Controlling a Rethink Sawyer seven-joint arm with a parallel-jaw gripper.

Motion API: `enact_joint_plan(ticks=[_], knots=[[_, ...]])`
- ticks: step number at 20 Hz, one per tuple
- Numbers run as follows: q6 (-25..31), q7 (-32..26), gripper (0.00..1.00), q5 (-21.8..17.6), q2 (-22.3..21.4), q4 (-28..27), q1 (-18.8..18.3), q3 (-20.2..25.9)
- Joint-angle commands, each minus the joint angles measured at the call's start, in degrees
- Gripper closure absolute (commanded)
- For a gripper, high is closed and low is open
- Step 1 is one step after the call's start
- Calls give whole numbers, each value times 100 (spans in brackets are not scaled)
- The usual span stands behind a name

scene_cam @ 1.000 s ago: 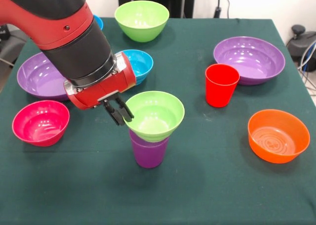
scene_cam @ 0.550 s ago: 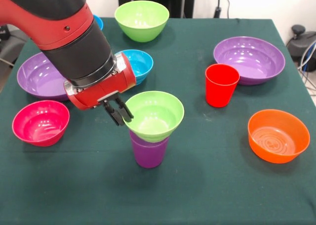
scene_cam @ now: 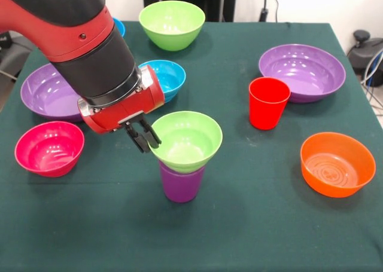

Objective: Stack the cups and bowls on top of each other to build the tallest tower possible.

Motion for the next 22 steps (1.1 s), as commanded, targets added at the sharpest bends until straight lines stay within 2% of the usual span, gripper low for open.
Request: enact_joint_plan(ticks=[1, 16, 17, 22], knots=[[-78, -1716, 100, -381, 152, -132, 88, -217], [39, -1771, 100, -424, 190, -287, 117, -217], [43, -1775, 0, -429, 189, -292, 118, -220], [44, -1759, 0, -425, 185, -293, 120, -222]])
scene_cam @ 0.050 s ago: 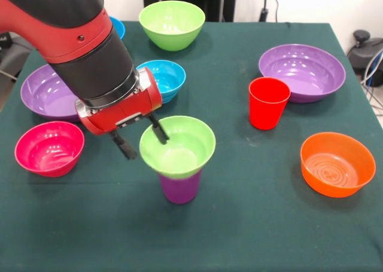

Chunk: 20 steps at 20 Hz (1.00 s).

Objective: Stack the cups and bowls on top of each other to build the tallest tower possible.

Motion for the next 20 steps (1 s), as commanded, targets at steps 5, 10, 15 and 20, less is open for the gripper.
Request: enact_joint_plan(ticks=[5, 10, 15, 20], knots=[[-32, -1812, 0, -353, 186, -239, 116, -170], [-152, -1700, 0, -231, 40, -85, 64, -58], [-83, -1673, 0, -191, -137, -109, 80, -7], [244, -1505, 0, -55, -508, -91, 123, 20]])
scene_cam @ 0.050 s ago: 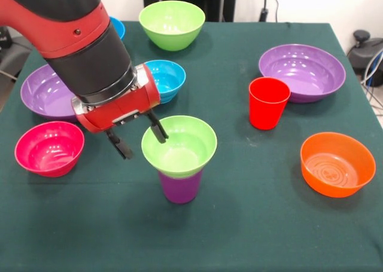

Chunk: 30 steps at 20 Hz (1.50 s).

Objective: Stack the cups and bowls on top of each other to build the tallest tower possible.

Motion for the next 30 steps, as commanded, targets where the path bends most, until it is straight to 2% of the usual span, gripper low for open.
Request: enact_joint_plan(ticks=[1, 7, 14, 21, 30], knots=[[350, -1463, 0, -27, -478, -92, 140, -2], [900, -1381, 0, 26, -926, -271, 250, -94], [928, -725, 0, 291, -1464, 386, 233, -191], [256, 244, 0, 599, -2404, 1759, 205, -327], [-786, 1154, 0, 655, -3271, 3183, 366, -517]])
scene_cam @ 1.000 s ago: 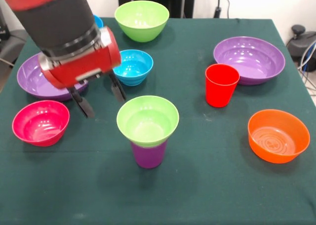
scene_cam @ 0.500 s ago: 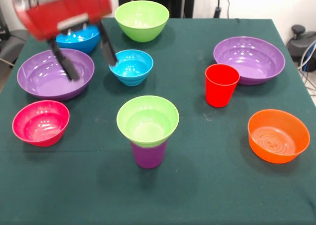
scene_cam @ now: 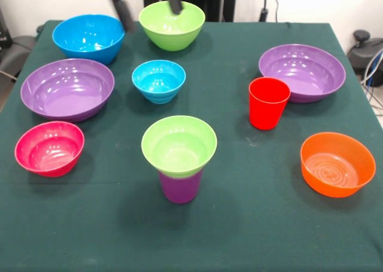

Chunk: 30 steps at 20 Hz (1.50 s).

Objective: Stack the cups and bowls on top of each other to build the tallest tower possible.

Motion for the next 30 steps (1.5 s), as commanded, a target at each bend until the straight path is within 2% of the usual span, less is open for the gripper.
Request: enact_joint_plan(ticks=[1, 6, 12, 22, 30], knots=[[-912, 1252, 0, -65, -812, 1817, 363, -536], [-1695, 1940, 0, -137, -1119, 2467, 702, -823], [-2498, 2556, 0, -332, -1172, 2876, 1271, -1347], [-3593, 3112, 0, -723, -754, 3171, 1816, -1975], [-4206, 3196, 0, -967, -447, 3256, 1858, -2415]])
